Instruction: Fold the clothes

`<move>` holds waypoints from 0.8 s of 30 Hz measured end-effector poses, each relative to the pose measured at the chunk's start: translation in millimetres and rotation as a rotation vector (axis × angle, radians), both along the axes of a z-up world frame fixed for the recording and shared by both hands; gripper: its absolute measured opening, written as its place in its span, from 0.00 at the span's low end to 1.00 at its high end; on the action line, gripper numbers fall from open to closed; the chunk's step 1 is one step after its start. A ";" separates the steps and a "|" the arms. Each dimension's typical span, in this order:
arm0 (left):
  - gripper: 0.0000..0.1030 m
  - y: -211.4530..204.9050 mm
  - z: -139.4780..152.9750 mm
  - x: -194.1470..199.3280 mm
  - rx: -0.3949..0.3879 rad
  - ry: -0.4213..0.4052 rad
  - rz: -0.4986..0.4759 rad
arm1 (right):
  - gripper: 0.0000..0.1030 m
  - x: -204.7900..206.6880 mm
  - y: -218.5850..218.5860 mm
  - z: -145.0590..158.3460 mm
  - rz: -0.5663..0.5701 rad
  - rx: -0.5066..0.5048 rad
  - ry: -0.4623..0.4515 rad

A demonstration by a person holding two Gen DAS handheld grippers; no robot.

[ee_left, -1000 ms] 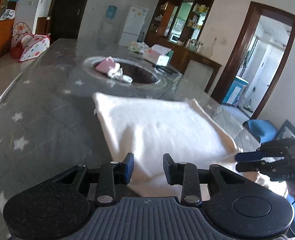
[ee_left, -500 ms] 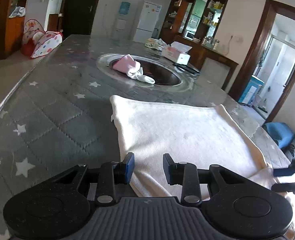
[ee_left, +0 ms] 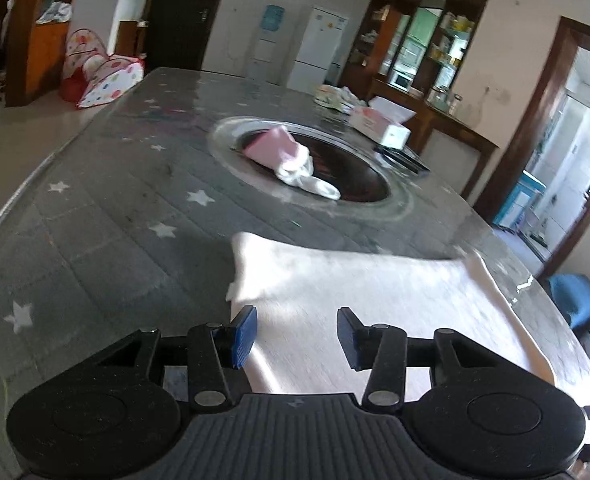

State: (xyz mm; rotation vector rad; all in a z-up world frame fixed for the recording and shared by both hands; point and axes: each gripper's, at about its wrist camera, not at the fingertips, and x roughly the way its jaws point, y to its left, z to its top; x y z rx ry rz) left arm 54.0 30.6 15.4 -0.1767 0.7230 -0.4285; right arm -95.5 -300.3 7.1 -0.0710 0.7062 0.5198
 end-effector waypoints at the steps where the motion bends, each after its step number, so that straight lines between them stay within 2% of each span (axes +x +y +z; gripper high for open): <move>1: 0.46 1.2 0.2 4.2 0.000 0.001 0.009 | 0.38 1.6 0.4 -0.2 0.000 -0.001 -0.001; 11: 0.47 -3.6 -0.1 17.5 0.063 -0.034 0.030 | 0.39 22.4 12.1 -0.2 0.016 -0.036 -0.019; 17: 0.51 1.4 17.6 -20.1 0.055 -0.081 -0.010 | 0.36 12.3 13.8 13.3 -0.013 -0.037 -0.078; 21: 0.53 -2.9 30.1 -71.1 0.052 -0.138 -0.114 | 0.33 6.3 19.7 19.7 0.021 -0.006 -0.102; 24: 0.54 -6.9 32.8 -108.0 0.067 -0.162 -0.201 | 0.32 9.2 28.7 14.9 0.059 -0.012 -0.070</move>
